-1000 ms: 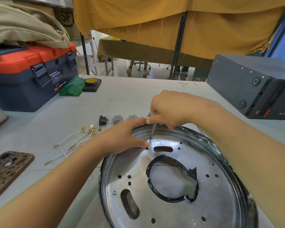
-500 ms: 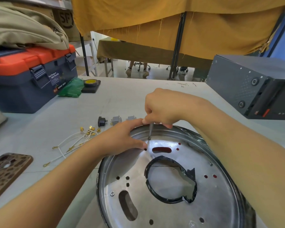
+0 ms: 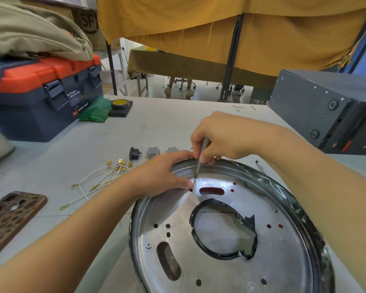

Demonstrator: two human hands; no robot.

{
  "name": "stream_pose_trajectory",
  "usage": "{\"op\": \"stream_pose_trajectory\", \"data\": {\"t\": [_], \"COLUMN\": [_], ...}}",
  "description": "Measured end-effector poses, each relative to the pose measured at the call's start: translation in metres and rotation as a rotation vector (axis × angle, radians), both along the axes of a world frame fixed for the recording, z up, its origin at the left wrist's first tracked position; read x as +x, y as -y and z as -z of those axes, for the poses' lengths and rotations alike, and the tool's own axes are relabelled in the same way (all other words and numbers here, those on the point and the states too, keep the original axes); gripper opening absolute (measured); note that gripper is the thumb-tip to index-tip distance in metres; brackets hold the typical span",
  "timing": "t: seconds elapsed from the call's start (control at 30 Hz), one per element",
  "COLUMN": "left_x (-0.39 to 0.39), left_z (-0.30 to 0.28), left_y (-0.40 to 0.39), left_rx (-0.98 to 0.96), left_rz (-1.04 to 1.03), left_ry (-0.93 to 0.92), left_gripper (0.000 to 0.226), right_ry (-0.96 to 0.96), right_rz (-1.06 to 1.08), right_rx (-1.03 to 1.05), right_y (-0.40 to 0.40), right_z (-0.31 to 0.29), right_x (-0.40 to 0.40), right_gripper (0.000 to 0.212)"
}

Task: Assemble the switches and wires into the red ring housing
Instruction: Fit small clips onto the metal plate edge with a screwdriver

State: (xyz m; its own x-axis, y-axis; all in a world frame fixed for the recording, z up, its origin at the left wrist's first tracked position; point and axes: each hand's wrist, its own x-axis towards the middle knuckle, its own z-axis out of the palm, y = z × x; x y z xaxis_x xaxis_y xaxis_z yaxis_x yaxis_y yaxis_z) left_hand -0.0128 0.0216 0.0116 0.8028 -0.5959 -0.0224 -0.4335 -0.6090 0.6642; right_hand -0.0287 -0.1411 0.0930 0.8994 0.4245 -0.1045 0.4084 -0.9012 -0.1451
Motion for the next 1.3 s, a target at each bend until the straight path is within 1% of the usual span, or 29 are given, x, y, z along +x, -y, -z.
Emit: {"op": "stream_pose_trajectory", "data": {"t": [0.23, 0.33, 0.43, 0.5, 0.57, 0.6, 0.67, 0.73, 0.83, 0.9, 1.0, 1.1, 1.2, 1.3], "left_x": [0.000, 0.000, 0.002, 0.001, 0.000, 0.000, 0.001, 0.002, 0.003, 0.002, 0.002, 0.003, 0.001, 0.002], "left_z": [0.001, 0.001, 0.003, 0.003, 0.001, 0.001, 0.002, 0.003, 0.004, 0.003, 0.003, 0.004, 0.004, 0.003], "left_y": [-0.001, -0.001, -0.002, -0.001, -0.001, 0.000, -0.001, -0.001, -0.001, -0.001, -0.001, -0.001, 0.000, -0.001], "left_rx": [-0.003, -0.006, -0.025, -0.026, -0.020, -0.021, -0.019, -0.013, -0.002, 0.004, 0.013, 0.007, 0.011, 0.009], "left_rz": [0.004, 0.003, 0.001, 0.009, 0.014, 0.012, 0.007, 0.005, 0.011, 0.012, 0.007, 0.003, 0.002, 0.000], "left_ry": [0.003, -0.003, -0.014, -0.005, 0.010, 0.012, 0.016, 0.020, 0.024, 0.025, 0.029, 0.018, 0.013, 0.008], "left_gripper": [0.051, 0.052, 0.051, 0.048, 0.048, 0.050, 0.053, 0.055, 0.056, 0.056, 0.054, 0.054, 0.058, 0.058], "right_ry": [0.039, 0.036, 0.037, 0.009, 0.007, 0.027, 0.089, 0.136, 0.119, 0.088, 0.082, 0.067, 0.033, 0.046], "right_rz": [0.080, 0.124, 0.099, 0.053, 0.005, -0.021, -0.054, -0.063, -0.047, -0.030, -0.016, 0.018, 0.077, 0.058], "right_rx": [-0.088, -0.110, -0.120, -0.129, -0.115, -0.108, -0.082, -0.097, -0.134, -0.138, -0.140, -0.178, -0.183, -0.204], "right_y": [-0.013, -0.017, -0.014, -0.007, -0.001, 0.002, 0.004, 0.003, 0.001, 0.000, -0.005, -0.013, -0.016, -0.015], "right_z": [0.000, 0.001, 0.003, 0.001, 0.000, 0.000, -0.001, -0.002, -0.004, -0.005, -0.006, -0.005, -0.007, -0.004], "right_x": [0.005, 0.007, 0.006, 0.000, -0.006, -0.008, -0.011, -0.011, -0.008, -0.006, -0.003, 0.001, 0.003, 0.003], "right_gripper": [0.022, 0.025, 0.029, 0.024, 0.006, 0.004, 0.009, 0.008, 0.002, 0.004, 0.015, 0.021, 0.023, 0.025]}}
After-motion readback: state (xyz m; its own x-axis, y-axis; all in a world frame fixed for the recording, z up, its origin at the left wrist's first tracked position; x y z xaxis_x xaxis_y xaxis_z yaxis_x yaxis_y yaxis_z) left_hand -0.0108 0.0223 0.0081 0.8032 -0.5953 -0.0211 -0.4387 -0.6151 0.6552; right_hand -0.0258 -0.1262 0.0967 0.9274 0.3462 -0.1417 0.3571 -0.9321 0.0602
